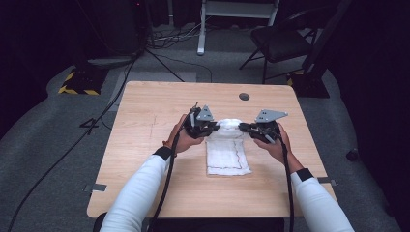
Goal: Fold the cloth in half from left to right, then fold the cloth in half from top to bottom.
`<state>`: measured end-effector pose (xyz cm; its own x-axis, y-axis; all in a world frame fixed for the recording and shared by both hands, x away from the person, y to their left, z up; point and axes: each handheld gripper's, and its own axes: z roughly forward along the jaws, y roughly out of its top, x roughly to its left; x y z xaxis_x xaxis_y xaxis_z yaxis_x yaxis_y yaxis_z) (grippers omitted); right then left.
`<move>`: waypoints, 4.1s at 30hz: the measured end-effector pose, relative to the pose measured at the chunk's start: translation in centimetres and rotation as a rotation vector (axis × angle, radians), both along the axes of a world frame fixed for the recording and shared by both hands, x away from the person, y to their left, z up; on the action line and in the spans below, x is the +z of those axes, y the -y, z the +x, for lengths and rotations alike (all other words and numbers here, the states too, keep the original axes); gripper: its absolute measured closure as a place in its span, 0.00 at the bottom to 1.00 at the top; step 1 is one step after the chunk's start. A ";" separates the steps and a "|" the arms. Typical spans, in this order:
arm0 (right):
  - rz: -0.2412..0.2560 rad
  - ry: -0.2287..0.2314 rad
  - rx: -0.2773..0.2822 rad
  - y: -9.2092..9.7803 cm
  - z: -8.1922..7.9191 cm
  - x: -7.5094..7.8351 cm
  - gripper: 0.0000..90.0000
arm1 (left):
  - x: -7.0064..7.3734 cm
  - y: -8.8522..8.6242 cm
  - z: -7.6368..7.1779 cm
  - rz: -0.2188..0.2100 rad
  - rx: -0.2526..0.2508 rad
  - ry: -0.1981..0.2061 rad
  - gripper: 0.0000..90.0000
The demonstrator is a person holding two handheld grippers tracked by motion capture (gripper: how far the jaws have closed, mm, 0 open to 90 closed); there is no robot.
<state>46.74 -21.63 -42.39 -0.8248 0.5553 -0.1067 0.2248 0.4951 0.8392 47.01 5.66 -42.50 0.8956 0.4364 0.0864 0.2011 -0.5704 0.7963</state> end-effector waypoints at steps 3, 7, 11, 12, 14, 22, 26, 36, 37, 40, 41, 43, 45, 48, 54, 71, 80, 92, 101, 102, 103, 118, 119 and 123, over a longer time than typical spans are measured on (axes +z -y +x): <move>-0.008 -0.012 0.033 0.1 -1.1 -0.5 0.94 | -0.5 -0.2 -1.1 0.015 -0.028 -0.002 0.91; -0.028 -0.018 0.072 -0.1 -2.4 -0.8 0.94 | -0.9 -0.4 -2.3 0.025 -0.056 -0.011 0.91; -0.041 -0.030 0.112 -0.3 -3.7 -1.2 0.94 | -1.8 -0.6 -3.5 0.036 -0.082 -0.027 0.90; -0.048 -0.036 0.119 -0.3 -4.0 -1.3 0.94 | -1.9 -0.7 -3.8 0.037 -0.087 -0.029 0.90; -0.054 -0.045 0.134 -0.2 -4.5 -1.6 0.94 | -2.2 -0.7 -4.4 0.051 -0.109 -0.032 0.90; -0.078 -0.082 0.173 0.0 -6.5 -2.8 0.94 | -3.2 -0.8 -6.5 0.098 -0.147 -0.057 0.89; -0.095 -0.100 0.184 0.0 -7.4 -3.6 0.93 | -3.8 -0.8 -7.2 0.123 -0.162 -0.067 0.89; -0.114 -0.148 0.181 1.3 -9.1 -5.0 0.88 | -4.9 -0.9 -9.0 0.159 -0.180 -0.075 0.84; -0.115 -0.149 0.174 1.5 -9.2 -5.1 0.87 | -4.9 -1.0 -9.1 0.157 -0.181 -0.076 0.82; -0.114 -0.140 0.152 2.3 -9.6 -5.0 0.82 | -4.8 -1.4 -9.6 0.167 -0.160 -0.074 0.78; -0.110 -0.134 0.140 2.6 -9.7 -4.9 0.79 | -4.8 -1.5 -9.8 0.160 -0.160 -0.080 0.77; -0.095 -0.124 0.116 3.1 -9.8 -4.6 0.76 | -4.7 -1.8 -10.1 0.155 -0.166 -0.084 0.77; -0.083 -0.112 0.078 3.4 -9.6 -4.2 0.73 | -4.5 -2.0 -10.6 0.151 -0.179 -0.090 0.74; -0.077 -0.092 0.046 3.4 -9.2 -3.8 0.65 | -4.3 -2.3 -11.2 0.143 -0.168 -0.079 0.73; -0.082 -0.074 0.009 2.5 -8.3 -3.4 0.55 | -3.5 -2.9 -10.2 0.104 -0.049 -0.045 0.53; -0.196 -0.134 0.057 0.7 -7.9 -5.6 0.43 | -5.5 1.0 -7.7 0.159 -0.048 -0.116 0.33; -0.218 -0.151 0.044 1.2 -8.2 -6.3 0.41 | -6.0 1.1 -8.5 0.187 -0.049 -0.103 0.29; -0.186 -0.105 0.034 1.8 -8.2 -4.8 0.40 | -4.2 -0.8 -8.8 0.144 -0.022 -0.079 0.24; -0.198 -0.063 0.021 2.5 -8.4 -3.5 0.37 | -3.5 -1.8 -9.1 0.181 -0.011 -0.029 0.23; -0.195 -0.063 0.020 2.6 -8.4 -3.4 0.37 | -3.5 -1.9 -9.2 0.188 -0.009 -0.022 0.23; -0.197 -0.059 0.018 2.7 -8.5 -3.3 0.36 | -3.4 -2.1 -9.3 0.190 -0.006 -0.014 0.23; -0.244 -0.024 -0.001 4.4 -9.8 -2.4 0.33 | -2.6 -6.6 -11.5 0.245 0.100 0.056 0.24; -0.246 -0.024 -0.009 4.7 -9.9 -2.5 0.33 | -2.6 -7.0 -11.6 0.248 0.105 0.052 0.24; -0.248 -0.030 -0.038 5.7 -10.3 -2.5 0.33 | -2.8 -8.5 -12.2 0.265 0.136 0.049 0.24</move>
